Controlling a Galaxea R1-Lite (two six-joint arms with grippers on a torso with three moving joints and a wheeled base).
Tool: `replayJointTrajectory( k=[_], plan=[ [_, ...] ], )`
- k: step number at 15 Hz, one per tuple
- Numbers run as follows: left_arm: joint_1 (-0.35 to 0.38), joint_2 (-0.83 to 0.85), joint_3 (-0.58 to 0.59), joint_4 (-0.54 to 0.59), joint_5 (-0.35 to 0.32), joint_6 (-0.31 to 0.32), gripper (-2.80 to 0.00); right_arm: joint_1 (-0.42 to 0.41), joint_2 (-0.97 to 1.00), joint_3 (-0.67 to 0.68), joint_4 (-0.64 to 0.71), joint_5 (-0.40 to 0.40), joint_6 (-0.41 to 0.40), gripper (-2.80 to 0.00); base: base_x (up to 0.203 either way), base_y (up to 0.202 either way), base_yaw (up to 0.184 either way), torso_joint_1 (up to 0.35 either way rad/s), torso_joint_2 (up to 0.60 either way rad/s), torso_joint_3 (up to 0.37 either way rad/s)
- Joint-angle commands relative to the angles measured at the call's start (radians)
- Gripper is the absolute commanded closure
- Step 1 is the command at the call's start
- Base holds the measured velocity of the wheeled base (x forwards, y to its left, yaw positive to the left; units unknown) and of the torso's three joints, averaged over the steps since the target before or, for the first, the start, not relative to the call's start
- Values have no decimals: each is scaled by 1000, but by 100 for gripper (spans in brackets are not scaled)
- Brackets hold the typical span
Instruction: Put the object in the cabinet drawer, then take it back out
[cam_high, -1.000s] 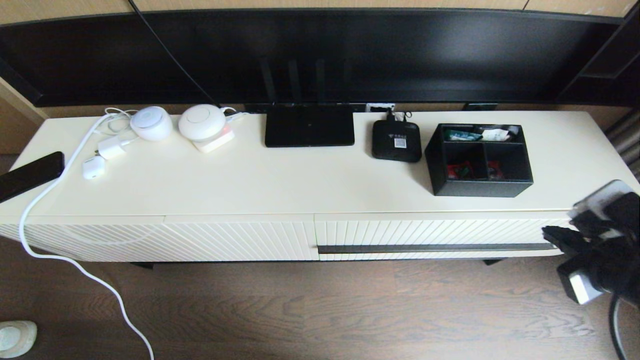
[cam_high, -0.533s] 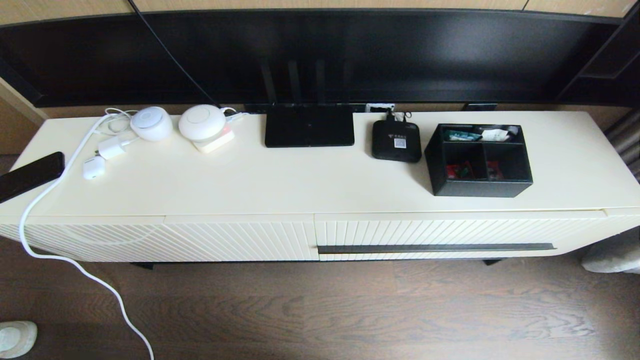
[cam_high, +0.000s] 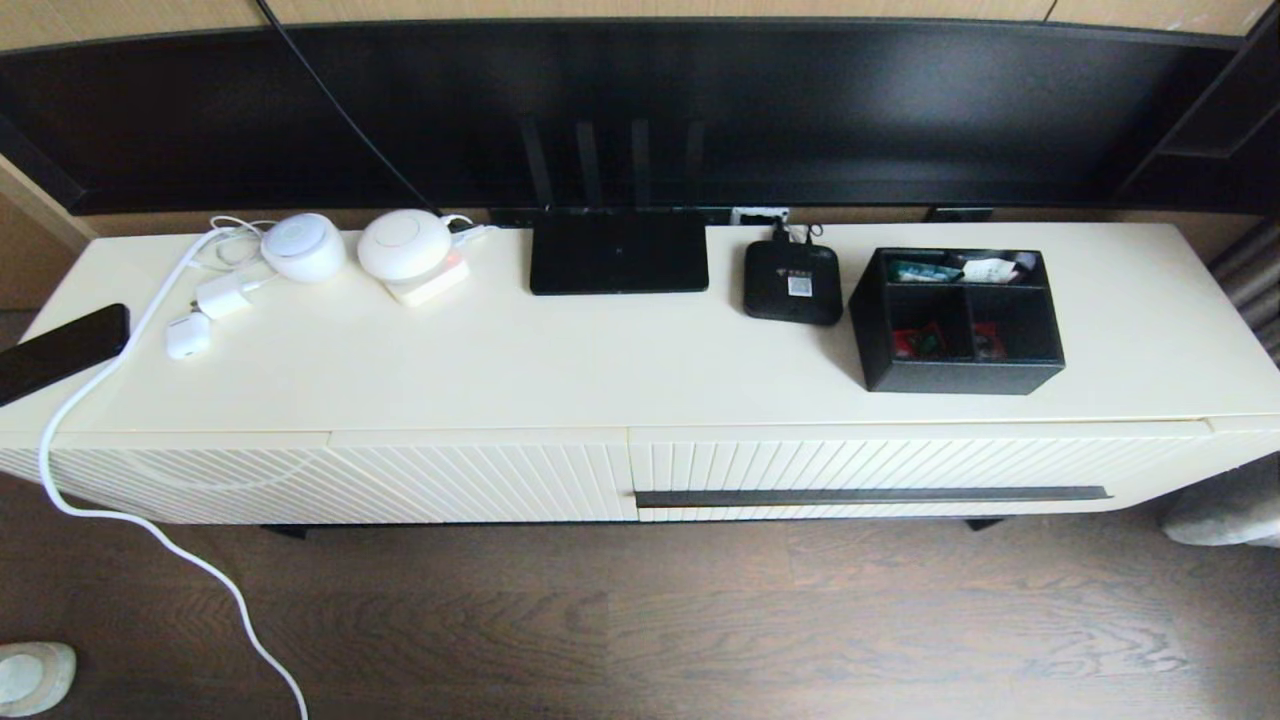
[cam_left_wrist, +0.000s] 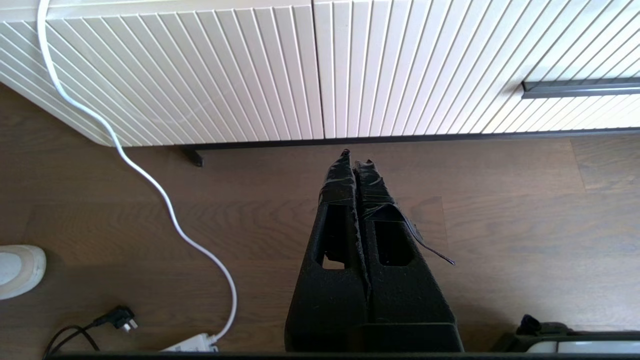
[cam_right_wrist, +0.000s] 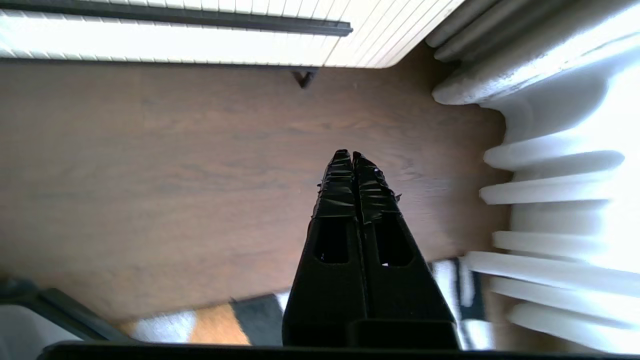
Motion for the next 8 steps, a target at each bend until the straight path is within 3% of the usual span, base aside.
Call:
replayJointTrajectory(
  k=[1, 2, 5, 8],
  plan=[
    [0, 1, 0, 0, 0, 0, 0, -9, -152, 56, 13, 62, 28, 0, 0, 0, 0, 0, 0, 0],
    [0, 2, -1, 0, 0, 0, 0, -10, -153, 72, -20, 115, 36, 0, 0, 0, 0, 0, 0, 0],
    [0, 2, -1, 0, 0, 0, 0, -10, -153, 144, -139, 169, 36, 0, 0, 0, 0, 0, 0, 0],
    [0, 2, 1, 0, 0, 0, 0, -10, -153, 244, -277, 325, 38, 0, 0, 0, 0, 0, 0, 0]
  ],
)
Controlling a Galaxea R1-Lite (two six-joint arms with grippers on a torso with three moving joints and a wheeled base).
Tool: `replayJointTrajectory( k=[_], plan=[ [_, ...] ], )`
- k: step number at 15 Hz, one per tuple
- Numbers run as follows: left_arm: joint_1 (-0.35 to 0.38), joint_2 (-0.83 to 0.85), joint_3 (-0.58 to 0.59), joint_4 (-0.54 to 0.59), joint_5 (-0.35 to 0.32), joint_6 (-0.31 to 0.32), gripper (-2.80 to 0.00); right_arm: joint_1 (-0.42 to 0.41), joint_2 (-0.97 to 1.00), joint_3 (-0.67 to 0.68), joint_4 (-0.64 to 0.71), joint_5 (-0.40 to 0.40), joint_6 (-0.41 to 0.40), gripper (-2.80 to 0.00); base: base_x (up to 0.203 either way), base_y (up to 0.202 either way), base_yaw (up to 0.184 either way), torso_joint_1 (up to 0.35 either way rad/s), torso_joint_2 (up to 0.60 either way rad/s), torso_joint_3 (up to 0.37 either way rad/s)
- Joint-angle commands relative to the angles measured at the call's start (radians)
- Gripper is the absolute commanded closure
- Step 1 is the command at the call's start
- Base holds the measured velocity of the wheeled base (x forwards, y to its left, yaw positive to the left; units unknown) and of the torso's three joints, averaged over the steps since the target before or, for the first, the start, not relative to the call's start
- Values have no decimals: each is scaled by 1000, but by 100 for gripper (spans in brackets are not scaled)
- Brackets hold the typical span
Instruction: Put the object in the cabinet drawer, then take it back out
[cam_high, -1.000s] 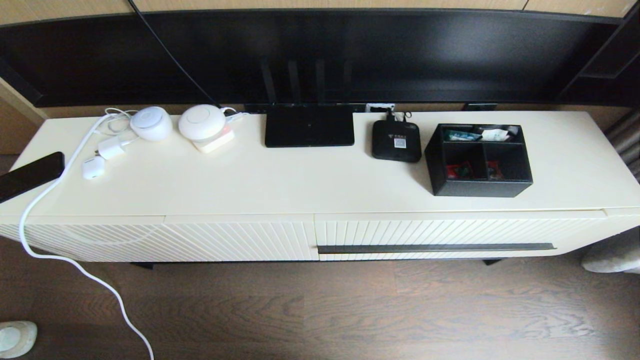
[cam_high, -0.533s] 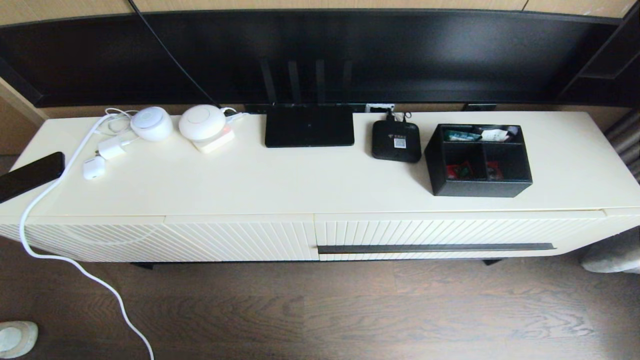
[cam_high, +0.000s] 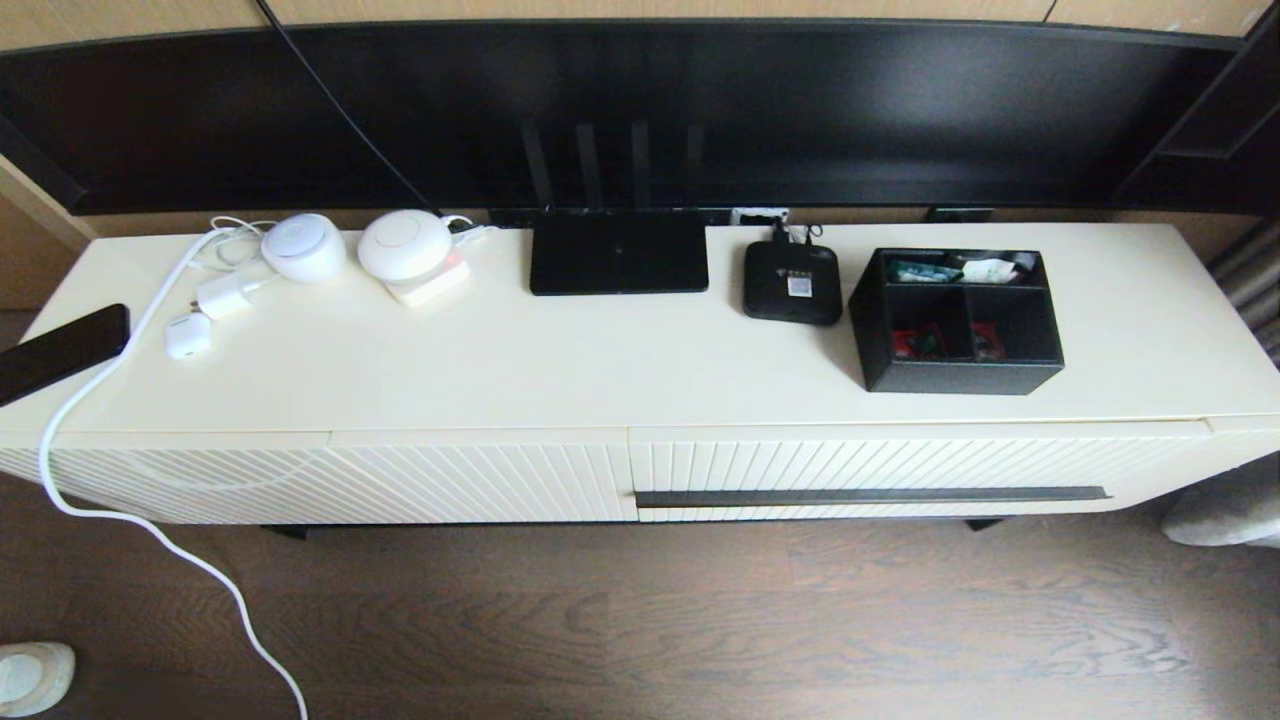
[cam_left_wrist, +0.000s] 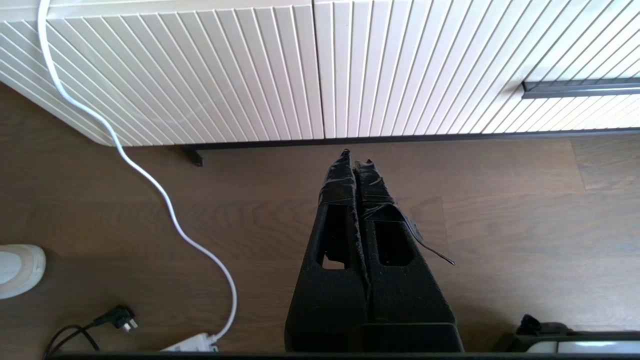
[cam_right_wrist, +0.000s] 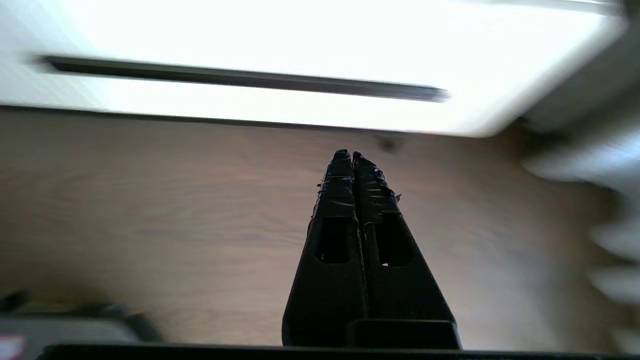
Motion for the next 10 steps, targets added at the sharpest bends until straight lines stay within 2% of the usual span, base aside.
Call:
replayJointTrajectory(
  k=[1, 10],
  plan=[
    [0, 1, 0, -1, 0, 0, 0, 0, -1, 50, -43, 51, 0, 0, 0, 0, 0, 0, 0, 0],
    [0, 2, -1, -1, 0, 0, 0, 0, -4, 47, -47, 50, 6, 0, 0, 0, 0, 0, 0, 0]
  ],
)
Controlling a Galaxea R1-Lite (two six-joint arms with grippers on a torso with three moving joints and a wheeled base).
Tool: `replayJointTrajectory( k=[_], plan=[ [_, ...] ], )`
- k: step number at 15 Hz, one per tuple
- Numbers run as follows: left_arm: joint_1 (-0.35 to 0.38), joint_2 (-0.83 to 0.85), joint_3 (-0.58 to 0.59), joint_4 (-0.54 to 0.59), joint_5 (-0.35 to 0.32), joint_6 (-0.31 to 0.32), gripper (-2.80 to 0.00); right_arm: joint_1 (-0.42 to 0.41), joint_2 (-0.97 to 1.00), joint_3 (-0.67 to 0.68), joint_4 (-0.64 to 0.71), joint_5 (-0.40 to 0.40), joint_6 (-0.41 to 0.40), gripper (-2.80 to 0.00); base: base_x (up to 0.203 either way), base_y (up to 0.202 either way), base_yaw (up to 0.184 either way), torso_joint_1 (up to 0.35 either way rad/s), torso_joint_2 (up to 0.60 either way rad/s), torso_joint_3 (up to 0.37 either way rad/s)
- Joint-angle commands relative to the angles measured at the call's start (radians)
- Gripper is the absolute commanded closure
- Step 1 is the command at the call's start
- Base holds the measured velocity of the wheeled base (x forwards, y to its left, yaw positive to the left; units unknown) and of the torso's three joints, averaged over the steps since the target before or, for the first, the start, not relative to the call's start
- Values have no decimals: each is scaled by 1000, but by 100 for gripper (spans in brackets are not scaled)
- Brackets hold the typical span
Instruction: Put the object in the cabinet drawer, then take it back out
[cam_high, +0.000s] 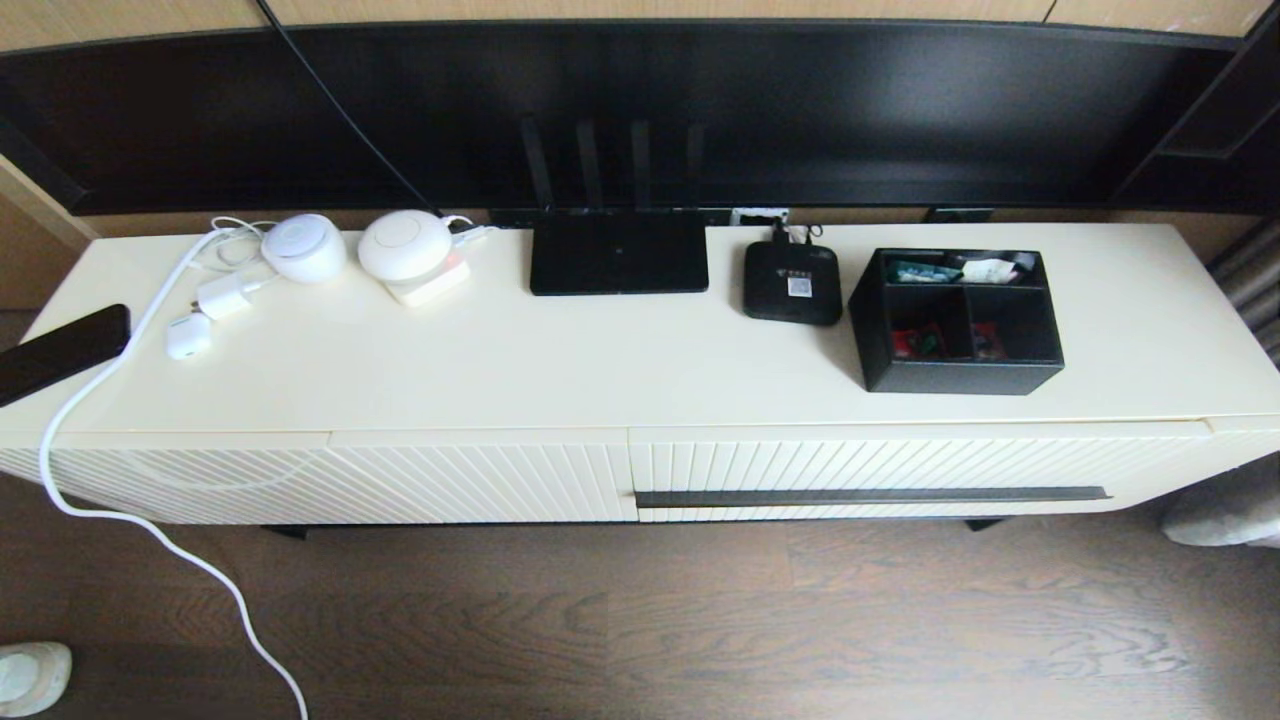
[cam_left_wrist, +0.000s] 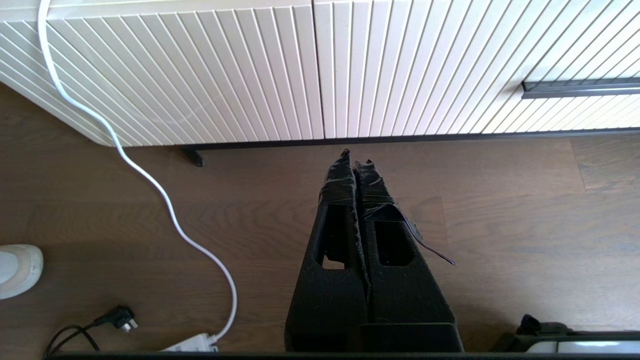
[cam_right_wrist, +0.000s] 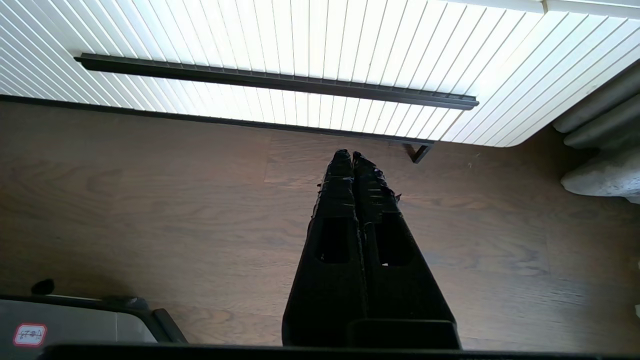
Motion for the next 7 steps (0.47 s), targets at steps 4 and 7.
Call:
replayJointTrajectory(
  k=[4, 7],
  plan=[
    [0, 0, 0, 0, 0, 0, 0, 0, 0, 0, 2, 2, 0, 0, 0, 0, 0, 0, 0, 0],
    [0, 2, 0, 0, 0, 0, 0, 0, 0, -1, 2, 1, -1, 0, 0, 0, 0, 0, 0, 0]
  ],
)
